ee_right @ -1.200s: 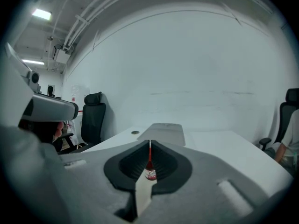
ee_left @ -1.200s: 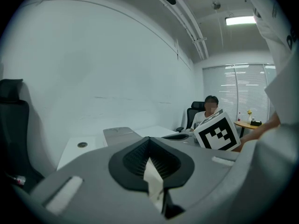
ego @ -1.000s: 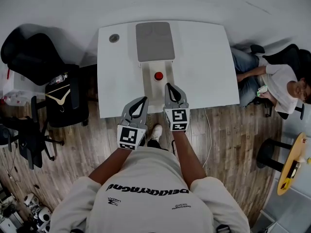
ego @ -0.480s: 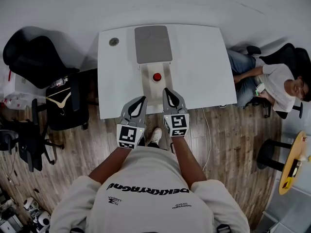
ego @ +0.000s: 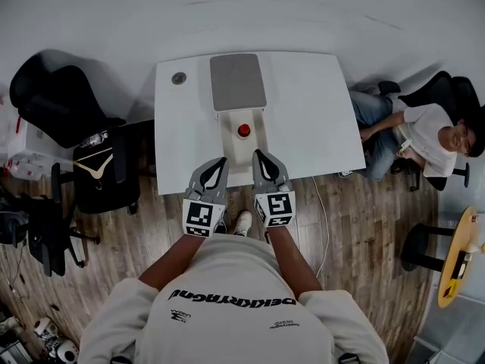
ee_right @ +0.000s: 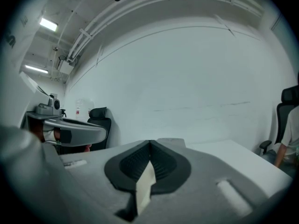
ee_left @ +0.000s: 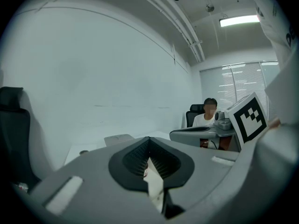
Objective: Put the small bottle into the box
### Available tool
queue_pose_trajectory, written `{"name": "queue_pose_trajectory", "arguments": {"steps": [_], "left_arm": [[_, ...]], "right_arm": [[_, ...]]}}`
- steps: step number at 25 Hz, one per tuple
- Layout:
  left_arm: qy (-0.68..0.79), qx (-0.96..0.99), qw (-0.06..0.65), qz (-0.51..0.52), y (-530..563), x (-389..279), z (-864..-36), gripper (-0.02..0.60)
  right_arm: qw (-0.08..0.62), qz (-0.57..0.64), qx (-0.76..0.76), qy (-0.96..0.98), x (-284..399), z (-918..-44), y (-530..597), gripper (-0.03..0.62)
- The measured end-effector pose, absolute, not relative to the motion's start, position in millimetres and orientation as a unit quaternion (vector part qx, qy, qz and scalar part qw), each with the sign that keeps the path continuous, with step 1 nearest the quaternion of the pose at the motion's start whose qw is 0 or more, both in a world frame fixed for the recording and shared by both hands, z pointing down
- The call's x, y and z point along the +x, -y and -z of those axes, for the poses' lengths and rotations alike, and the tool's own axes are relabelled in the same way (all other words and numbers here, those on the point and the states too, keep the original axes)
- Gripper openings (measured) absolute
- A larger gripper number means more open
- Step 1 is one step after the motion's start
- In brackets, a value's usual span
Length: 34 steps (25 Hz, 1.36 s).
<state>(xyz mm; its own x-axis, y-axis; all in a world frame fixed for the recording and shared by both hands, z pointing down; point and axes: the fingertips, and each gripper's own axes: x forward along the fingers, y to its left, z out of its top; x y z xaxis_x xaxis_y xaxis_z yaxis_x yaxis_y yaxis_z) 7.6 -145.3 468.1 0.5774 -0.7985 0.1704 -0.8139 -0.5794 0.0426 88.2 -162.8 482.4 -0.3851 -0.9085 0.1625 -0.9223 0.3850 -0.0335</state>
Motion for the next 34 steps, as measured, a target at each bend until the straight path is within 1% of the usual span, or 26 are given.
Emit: {"name": "queue_pose_trajectory", "arguments": {"steps": [14,23,34], "left_arm": [[0.449,0.89,0.044,-0.059,141.2,8.6,-454.5,0.006],[0.443,0.894,0.041,-0.054,145.7,13.2,-449.3,0.006],[0.44,0.896,0.034,-0.043,150.6,20.2,-440.6,0.007]], "right_arm": [[0.048,-0.043,0.547,0.835,81.1,-455.1,147.7,-0.006],[0.032,-0.063,0.547,0.834,85.5,-451.5,148.2,-0.006],[0.029,-0.041,0.542,0.839,84.9,-435.6,150.0,-0.006]]}}
